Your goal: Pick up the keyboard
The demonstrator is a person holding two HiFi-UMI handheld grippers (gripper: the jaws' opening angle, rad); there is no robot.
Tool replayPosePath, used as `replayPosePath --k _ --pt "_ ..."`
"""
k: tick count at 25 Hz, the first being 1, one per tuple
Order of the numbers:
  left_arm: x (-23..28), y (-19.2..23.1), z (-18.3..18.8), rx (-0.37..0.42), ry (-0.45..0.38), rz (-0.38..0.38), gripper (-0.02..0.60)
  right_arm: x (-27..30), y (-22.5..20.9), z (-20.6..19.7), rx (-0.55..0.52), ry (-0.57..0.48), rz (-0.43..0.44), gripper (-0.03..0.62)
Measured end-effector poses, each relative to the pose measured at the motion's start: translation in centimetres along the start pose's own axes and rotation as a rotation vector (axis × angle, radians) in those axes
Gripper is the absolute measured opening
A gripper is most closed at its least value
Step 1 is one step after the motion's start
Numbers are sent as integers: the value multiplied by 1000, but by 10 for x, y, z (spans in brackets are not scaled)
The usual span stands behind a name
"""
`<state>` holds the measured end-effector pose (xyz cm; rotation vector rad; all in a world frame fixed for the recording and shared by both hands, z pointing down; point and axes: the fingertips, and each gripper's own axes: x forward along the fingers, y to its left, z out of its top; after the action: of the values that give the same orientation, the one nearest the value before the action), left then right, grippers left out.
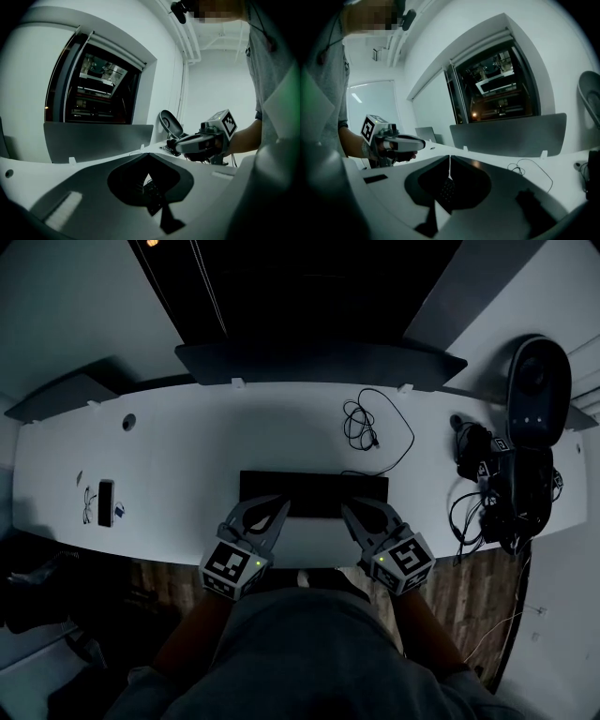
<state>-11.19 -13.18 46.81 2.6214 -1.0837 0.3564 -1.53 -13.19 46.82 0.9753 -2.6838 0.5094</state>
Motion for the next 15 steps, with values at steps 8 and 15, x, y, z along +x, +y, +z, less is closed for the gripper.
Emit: replayPosePath --k 8,15 --pt "8 46 -28 -76 46 -76 6 24 -26 -24 69 74 -124 17" --pt "14 74 -55 -130 105 -52 6 19 -56 -53 109 142 -193 17"
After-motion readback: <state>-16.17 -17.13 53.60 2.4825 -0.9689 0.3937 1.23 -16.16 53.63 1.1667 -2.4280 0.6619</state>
